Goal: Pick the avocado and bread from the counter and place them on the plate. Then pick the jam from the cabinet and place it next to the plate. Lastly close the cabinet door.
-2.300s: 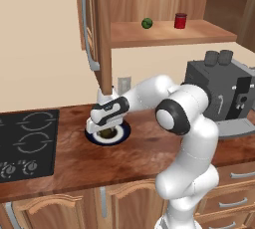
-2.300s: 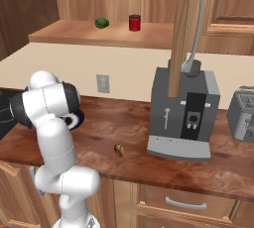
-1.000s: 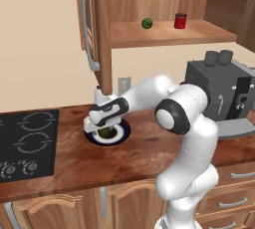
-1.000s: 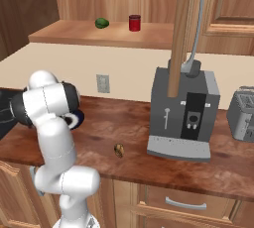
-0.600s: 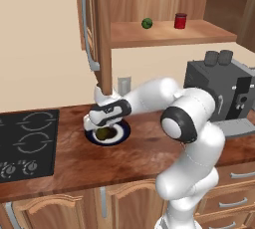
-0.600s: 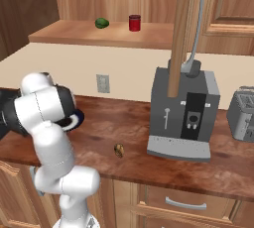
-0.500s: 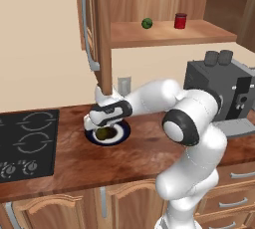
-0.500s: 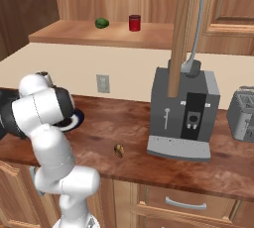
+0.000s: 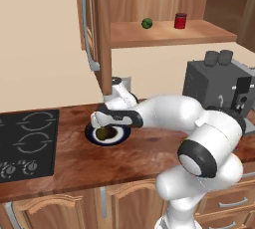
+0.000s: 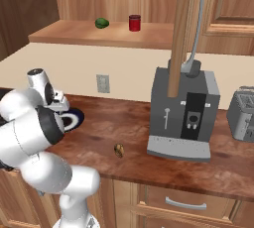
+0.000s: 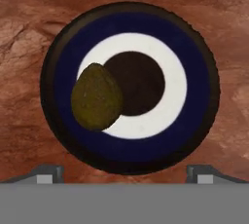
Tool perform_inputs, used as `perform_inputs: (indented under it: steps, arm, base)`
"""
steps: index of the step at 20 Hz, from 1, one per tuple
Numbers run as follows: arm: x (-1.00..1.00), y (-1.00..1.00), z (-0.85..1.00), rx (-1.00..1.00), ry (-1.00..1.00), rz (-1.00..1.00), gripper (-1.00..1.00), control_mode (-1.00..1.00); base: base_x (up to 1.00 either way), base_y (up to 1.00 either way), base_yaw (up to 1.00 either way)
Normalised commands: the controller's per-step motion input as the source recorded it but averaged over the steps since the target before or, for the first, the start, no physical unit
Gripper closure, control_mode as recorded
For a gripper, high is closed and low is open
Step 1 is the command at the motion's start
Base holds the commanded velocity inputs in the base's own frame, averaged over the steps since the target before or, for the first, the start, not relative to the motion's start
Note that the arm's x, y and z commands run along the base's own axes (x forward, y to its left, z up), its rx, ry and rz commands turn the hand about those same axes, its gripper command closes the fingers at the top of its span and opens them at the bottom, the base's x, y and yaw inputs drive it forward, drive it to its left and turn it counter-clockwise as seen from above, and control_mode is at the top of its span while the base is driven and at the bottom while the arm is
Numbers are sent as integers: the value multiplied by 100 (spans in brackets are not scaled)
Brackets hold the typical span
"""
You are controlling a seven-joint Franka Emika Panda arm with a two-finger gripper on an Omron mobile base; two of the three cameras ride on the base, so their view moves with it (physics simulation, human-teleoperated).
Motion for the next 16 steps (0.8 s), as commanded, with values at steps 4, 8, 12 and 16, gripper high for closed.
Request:
perform_inputs:
  steps: [4, 8, 12, 16]
  arm:
    - [-72, -48, 40, 0, -13, -12, -100, -100]
    - [-72, -53, 45, 0, -11, -8, -100, -100]
    - [-73, -55, 44, 1, -3, -8, -100, -100]
    - [-77, -59, 41, 5, -2, -6, -100, -100]
  base:
    - [0, 0, 0]
    - [0, 0, 0]
    - [0, 0, 0]
    - [0, 0, 0]
